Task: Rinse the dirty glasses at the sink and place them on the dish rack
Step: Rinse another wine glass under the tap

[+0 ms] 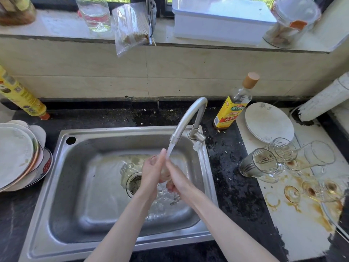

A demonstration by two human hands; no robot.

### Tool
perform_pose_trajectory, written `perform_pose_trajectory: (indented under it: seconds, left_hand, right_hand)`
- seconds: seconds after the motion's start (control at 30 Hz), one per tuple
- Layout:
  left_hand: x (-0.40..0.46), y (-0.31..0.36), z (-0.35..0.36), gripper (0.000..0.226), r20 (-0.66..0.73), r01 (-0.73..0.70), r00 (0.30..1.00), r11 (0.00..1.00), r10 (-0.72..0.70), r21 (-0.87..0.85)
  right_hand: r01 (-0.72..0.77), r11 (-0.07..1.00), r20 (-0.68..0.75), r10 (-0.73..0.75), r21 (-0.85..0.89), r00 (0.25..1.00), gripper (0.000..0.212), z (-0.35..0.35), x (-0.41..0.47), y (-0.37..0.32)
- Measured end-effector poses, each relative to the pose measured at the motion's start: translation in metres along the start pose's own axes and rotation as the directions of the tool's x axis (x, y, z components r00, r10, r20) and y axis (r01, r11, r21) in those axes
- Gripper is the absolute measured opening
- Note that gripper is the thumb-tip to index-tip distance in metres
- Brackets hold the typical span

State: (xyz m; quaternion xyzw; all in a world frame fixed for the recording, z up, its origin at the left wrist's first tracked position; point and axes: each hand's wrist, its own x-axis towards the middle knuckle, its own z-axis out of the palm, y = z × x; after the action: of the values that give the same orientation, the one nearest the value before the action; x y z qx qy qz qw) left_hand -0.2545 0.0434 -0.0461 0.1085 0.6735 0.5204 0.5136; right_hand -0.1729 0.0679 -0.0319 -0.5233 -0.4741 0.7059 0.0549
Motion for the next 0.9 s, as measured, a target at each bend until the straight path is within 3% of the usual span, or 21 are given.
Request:
perform_pose_trajectory:
  seconds: [0.07,0.1,0.23,0.33,0.43,0.5,0.6,0.67,0.73,0.8,0.9]
  left_hand:
    - [-0.003,0.005,0.0,0.053,0.034,-0.027,0.999,0.999,0.026,0.032]
    - [-0.002,0.006,-0.002,0.055,0.072,-0.041,0.997,0.997,0.037,0.063]
    - [0.0,0.016,-0.01,0.062,0.264,-0.083,0.964,0.984,0.039,0.158]
    - [0.0,0.015,-0.009,0.066,0.234,-0.107,0.97,0.985,0.073,0.138]
    - [-0.001,0.014,-0.004,0.069,0.129,-0.108,0.987,0.989,0.095,0.097]
    - [-0.001,0.014,-0.005,0.07,0.165,-0.114,0.982,0.985,0.092,0.127]
    - [-0.006,0.016,-0.009,0.042,0.32,-0.146,0.943,0.976,0.089,0.16]
    - [-0.008,0.017,-0.01,0.032,0.338,-0.168,0.936,0.971,0.102,0.171]
    - [-0.008,0.017,-0.009,0.036,0.269,-0.199,0.951,0.967,0.151,0.16]
    - [-0.004,0.016,-0.006,0.056,0.191,-0.184,0.97,0.97,0.153,0.16]
    - [-0.003,0.018,-0.004,0.063,0.132,-0.17,0.98,0.972,0.15,0.163]
  right_hand:
    - [0.086,0.995,-0.045,-0.088,-0.053,0.995,0.043,0.003,-0.001,0.001]
    - [0.099,0.995,-0.054,-0.101,-0.033,0.993,0.047,0.002,-0.002,0.002]
    - [-0.063,0.979,-0.014,0.067,0.195,0.998,0.078,-0.011,-0.003,0.004]
    - [-0.06,0.986,0.037,0.054,0.158,0.998,0.08,-0.013,-0.003,0.0]
    - [0.131,0.991,0.03,-0.131,-0.008,0.991,0.042,-0.006,-0.012,-0.005]
    - [0.187,0.982,-0.001,-0.187,-0.032,0.982,0.027,-0.001,-0.015,-0.005]
    - [0.051,0.994,-0.056,-0.046,0.094,0.997,0.076,-0.008,-0.007,0.001]
    - [-0.032,0.99,-0.055,0.04,0.139,0.998,0.087,-0.012,-0.005,-0.001]
    - [-0.028,0.989,-0.014,0.03,0.142,0.999,0.083,-0.012,0.0,-0.001]
    - [0.037,0.992,0.007,-0.038,0.124,0.999,0.074,-0.008,0.0,0.0]
    - [0.181,0.983,0.011,-0.181,0.021,0.983,0.037,-0.001,-0.007,-0.001]
